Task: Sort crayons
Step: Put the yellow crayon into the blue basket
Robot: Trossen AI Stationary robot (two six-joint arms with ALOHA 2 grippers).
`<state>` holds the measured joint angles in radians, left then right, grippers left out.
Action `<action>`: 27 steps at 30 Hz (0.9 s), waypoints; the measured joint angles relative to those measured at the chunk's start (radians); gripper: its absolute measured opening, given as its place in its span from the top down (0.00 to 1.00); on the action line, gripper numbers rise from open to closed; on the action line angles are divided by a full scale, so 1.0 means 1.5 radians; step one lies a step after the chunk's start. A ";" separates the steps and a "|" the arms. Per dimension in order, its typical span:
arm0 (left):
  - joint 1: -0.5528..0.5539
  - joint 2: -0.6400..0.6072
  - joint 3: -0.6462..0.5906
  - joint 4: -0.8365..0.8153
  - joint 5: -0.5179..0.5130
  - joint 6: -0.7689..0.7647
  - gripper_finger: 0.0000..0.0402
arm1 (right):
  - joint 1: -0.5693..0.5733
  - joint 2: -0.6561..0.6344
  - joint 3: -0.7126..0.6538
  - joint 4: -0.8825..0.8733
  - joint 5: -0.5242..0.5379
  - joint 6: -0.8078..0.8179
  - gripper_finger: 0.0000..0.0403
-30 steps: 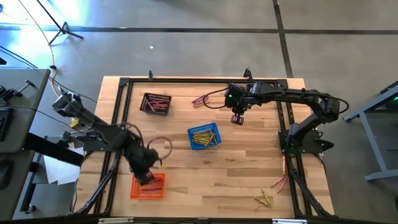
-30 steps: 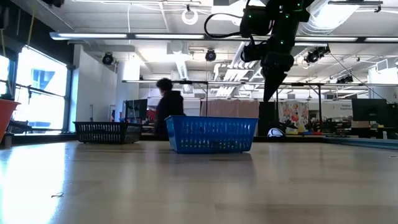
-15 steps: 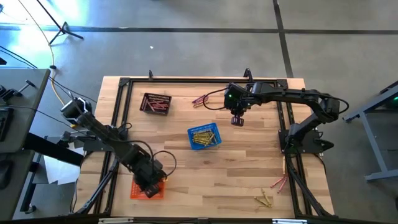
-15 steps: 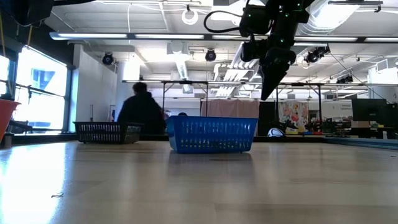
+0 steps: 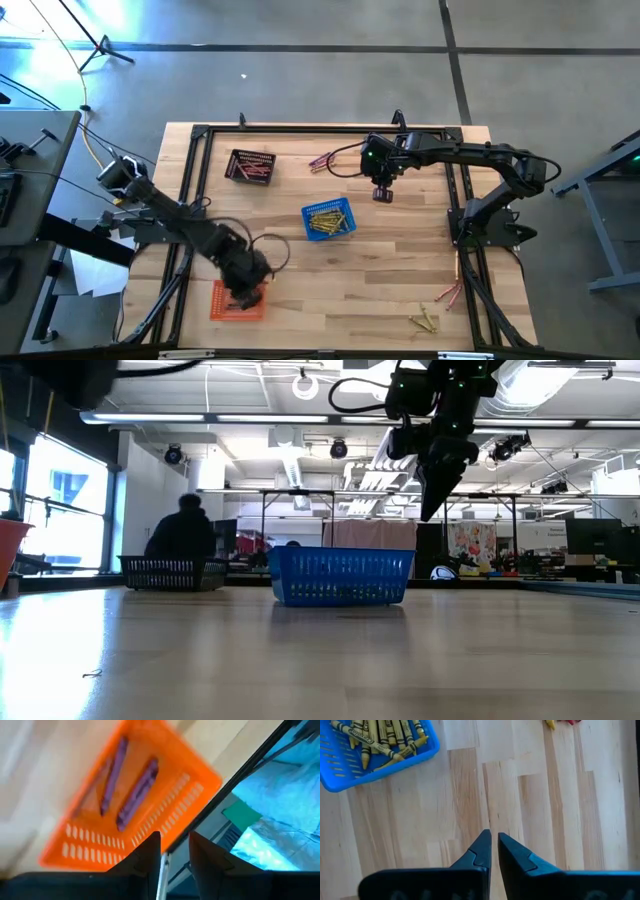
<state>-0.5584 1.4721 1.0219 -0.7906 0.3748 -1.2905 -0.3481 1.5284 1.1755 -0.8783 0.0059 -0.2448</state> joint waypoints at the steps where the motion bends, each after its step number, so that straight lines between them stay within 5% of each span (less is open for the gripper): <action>1: 0.017 -0.001 0.000 -0.002 0.000 0.026 0.78 | 0.000 0.000 0.000 0.000 0.000 -0.003 0.96; 6: 0.138 -0.007 0.001 -0.029 -0.026 0.237 0.78 | 0.000 0.000 0.000 0.000 0.000 -0.017 0.96; 15: 0.431 -0.006 0.001 0.063 -0.310 0.557 0.78 | 0.000 0.000 0.000 0.001 0.000 -0.013 0.96; 22: 0.604 0.056 0.001 0.340 -0.271 0.666 0.78 | -0.007 0.000 0.000 0.000 0.023 0.045 0.96; 27: 0.659 0.157 0.021 0.392 -0.180 0.649 0.78 | -0.039 0.000 0.000 -0.021 0.025 0.091 0.96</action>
<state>0.4303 1.7079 1.0528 -0.2032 0.1042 -0.3165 -0.4071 1.5284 1.1755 -0.9094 0.0432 -0.1088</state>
